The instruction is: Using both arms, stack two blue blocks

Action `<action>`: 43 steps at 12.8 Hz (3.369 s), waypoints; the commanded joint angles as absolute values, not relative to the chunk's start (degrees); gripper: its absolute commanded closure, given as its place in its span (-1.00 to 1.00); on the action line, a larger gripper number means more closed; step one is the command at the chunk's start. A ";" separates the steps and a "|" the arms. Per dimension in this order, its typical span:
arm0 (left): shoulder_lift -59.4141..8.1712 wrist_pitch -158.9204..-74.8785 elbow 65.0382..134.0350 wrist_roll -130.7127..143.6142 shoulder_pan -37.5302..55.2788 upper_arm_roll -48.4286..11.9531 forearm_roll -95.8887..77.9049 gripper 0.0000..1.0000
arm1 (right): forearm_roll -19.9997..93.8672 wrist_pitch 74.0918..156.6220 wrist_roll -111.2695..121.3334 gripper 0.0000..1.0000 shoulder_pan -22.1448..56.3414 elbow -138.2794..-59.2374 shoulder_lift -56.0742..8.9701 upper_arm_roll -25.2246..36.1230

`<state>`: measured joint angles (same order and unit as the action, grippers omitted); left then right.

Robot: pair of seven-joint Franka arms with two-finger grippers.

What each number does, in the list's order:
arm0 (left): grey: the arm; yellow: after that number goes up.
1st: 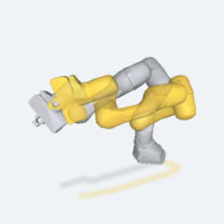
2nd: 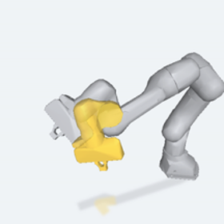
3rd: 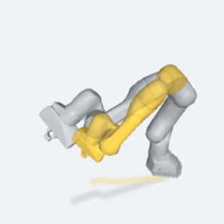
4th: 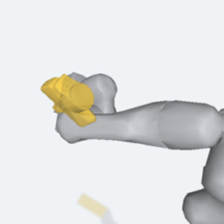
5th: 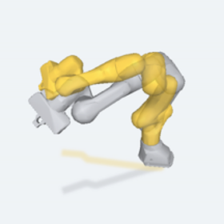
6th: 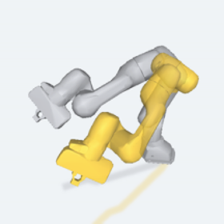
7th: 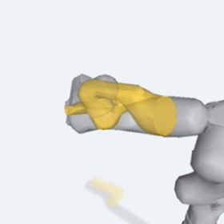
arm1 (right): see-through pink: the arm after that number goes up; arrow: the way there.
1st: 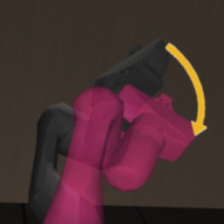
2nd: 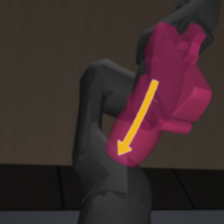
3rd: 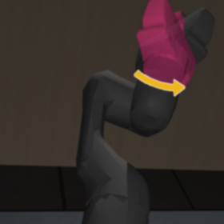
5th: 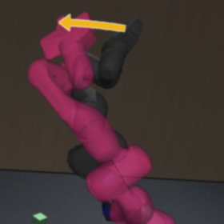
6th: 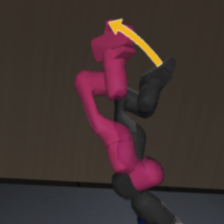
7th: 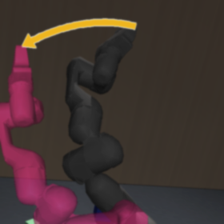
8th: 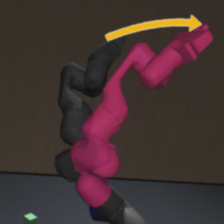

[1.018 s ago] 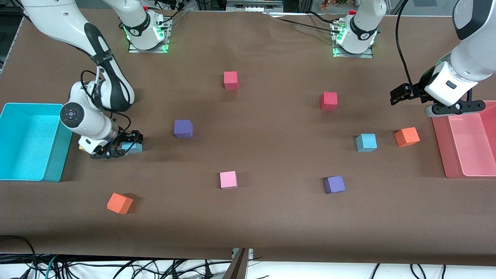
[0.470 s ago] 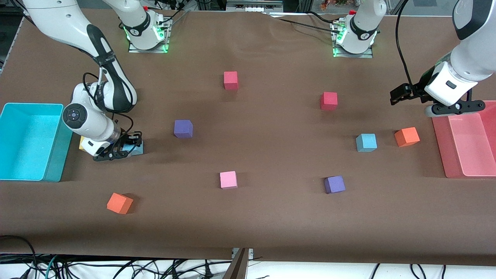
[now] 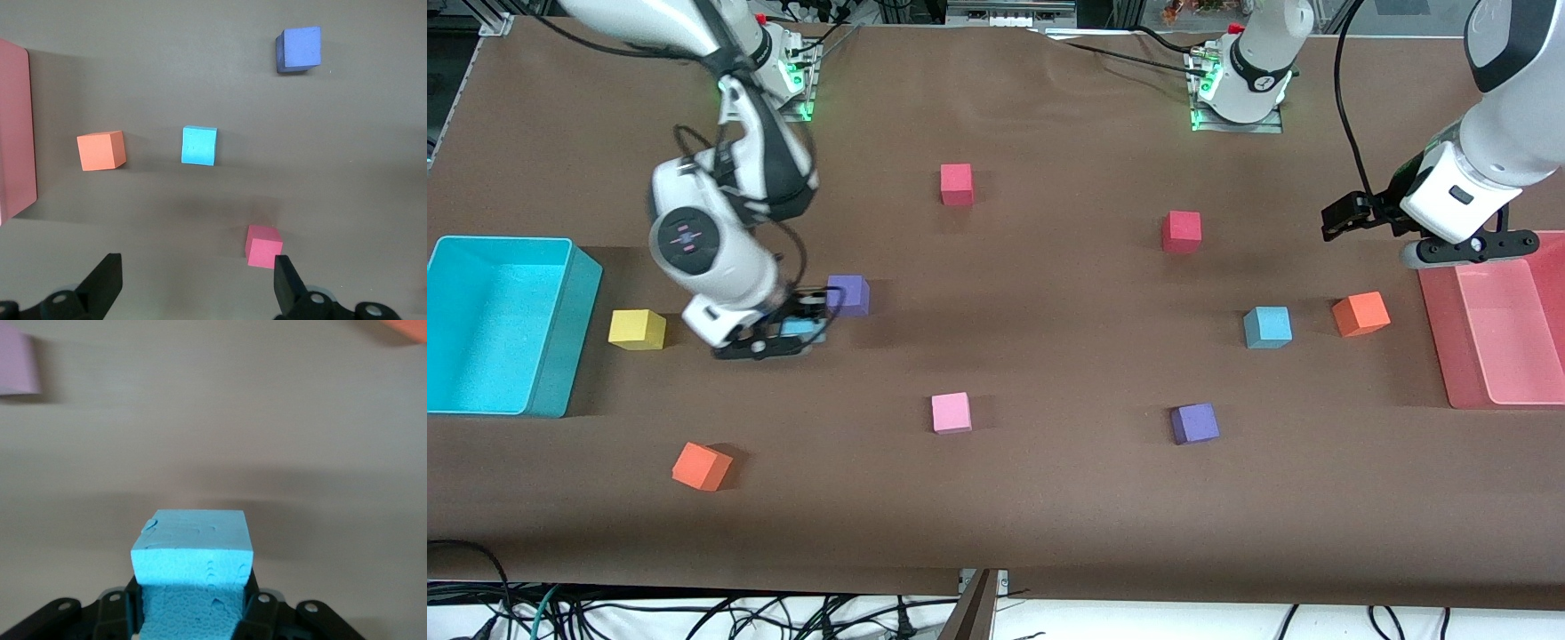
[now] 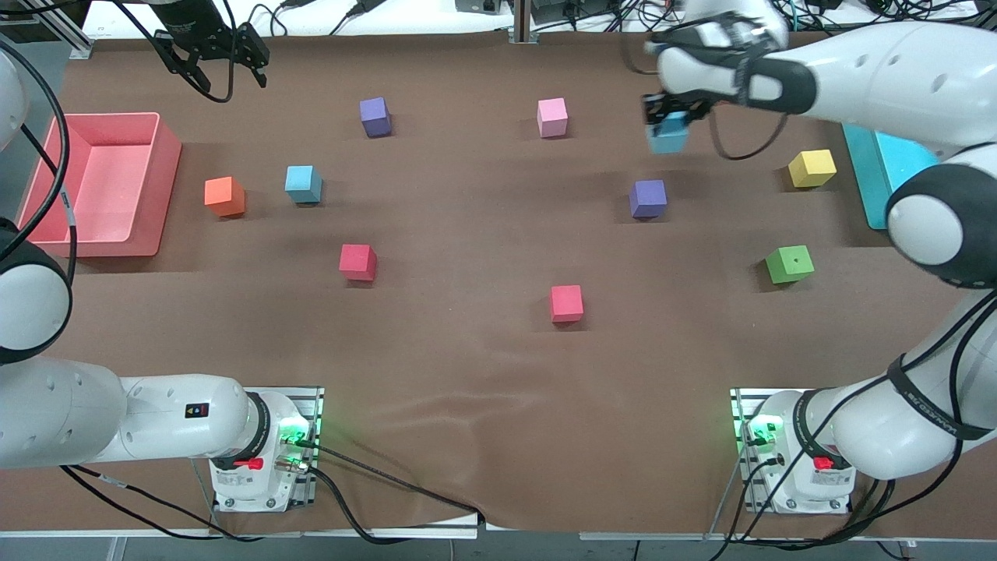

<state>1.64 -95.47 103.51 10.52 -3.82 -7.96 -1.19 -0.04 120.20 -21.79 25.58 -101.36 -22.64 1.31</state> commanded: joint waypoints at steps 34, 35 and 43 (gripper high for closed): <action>-14.41 -144.22 128.41 -0.07 -3.78 -6.42 -1.58 -1.00 | 39.22 144.03 45.80 -1.00 38.85 -119.61 -17.66 5.45; -15.20 -145.01 128.41 -0.52 -3.87 -6.33 -1.58 -1.00 | 46.07 144.57 55.28 -1.00 38.76 -119.71 -19.06 5.54; -18.63 -147.48 128.50 -0.62 -3.87 -5.45 2.64 -1.00 | 88.12 146.69 102.26 -1.00 38.76 -119.00 -26.63 5.45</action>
